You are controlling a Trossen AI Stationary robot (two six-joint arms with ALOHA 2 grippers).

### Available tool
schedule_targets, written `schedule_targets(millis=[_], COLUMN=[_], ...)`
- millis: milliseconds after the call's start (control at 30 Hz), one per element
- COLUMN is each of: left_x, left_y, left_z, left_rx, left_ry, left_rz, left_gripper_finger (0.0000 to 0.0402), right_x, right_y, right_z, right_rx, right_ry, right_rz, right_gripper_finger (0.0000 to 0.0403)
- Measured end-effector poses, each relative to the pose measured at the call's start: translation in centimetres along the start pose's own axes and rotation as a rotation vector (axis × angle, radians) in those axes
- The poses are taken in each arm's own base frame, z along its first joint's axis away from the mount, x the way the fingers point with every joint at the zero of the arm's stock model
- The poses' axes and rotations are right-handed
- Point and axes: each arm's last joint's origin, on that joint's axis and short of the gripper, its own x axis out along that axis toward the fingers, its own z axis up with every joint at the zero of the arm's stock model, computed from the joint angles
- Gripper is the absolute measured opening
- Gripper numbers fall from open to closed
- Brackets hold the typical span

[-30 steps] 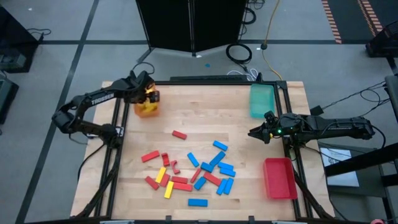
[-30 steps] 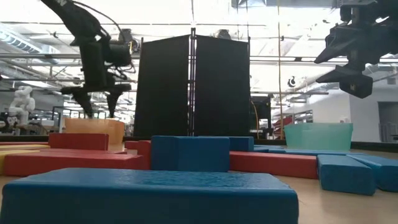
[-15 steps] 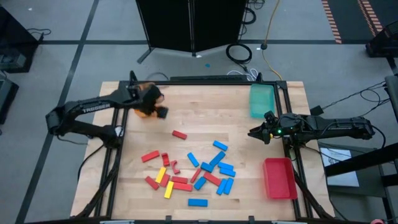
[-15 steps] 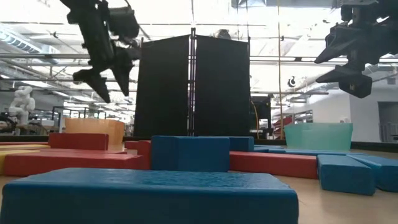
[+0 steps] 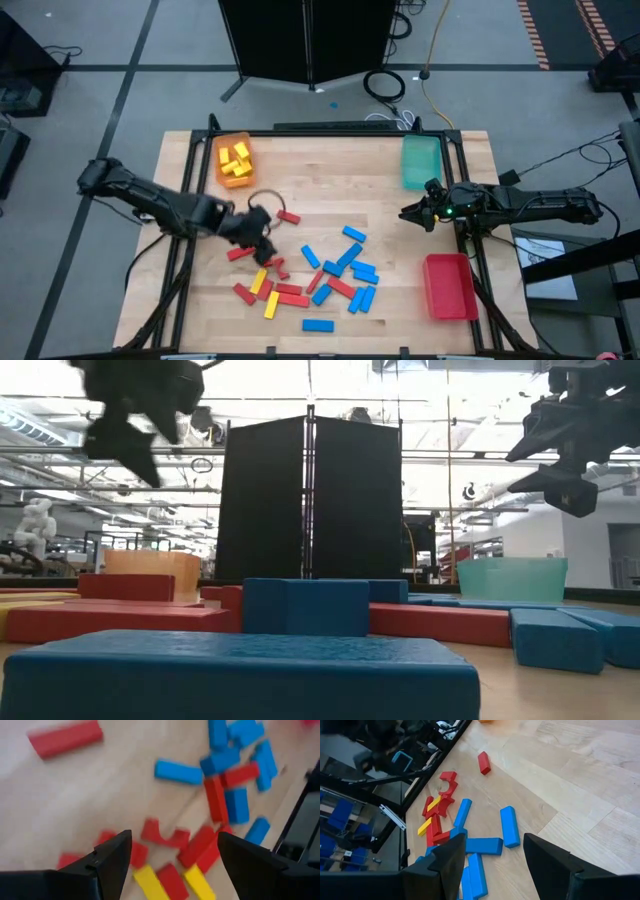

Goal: Sort blocks
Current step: Put the yellow block into the orange bin

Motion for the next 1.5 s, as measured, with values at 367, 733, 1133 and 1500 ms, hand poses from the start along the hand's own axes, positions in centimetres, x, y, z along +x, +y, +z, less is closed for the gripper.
schedule_targets(millis=[367, 733, 1133, 1500], left_x=[4.5, 9.5, 10.1, 9.8], left_y=[-2.0, -1.3, -0.8, 0.3], left_z=[-5.0, -7.2, -5.9, -4.5], left_rx=[-0.305, -0.502, -0.545, -0.54], left_ry=[0.141, 0.263, 0.232, 0.159], left_rz=[0.142, 0.349, 0.369, 0.428], left_gripper_finger=[0.029, 0.029, 0.029, 0.029], right_x=[0.0, 0.0, 0.0, 0.0], right_y=[0.0, 0.0, 0.0, 0.0], right_z=[0.0, 0.0, 0.0, -0.1], right_rx=[0.0, 0.0, -0.026, -0.026], right_ry=[0.002, 0.003, 0.007, 0.014], right_rz=[0.004, 0.004, 0.004, 0.006], right_gripper_finger=[0.0194, 0.0194, 0.0194, 0.0194])
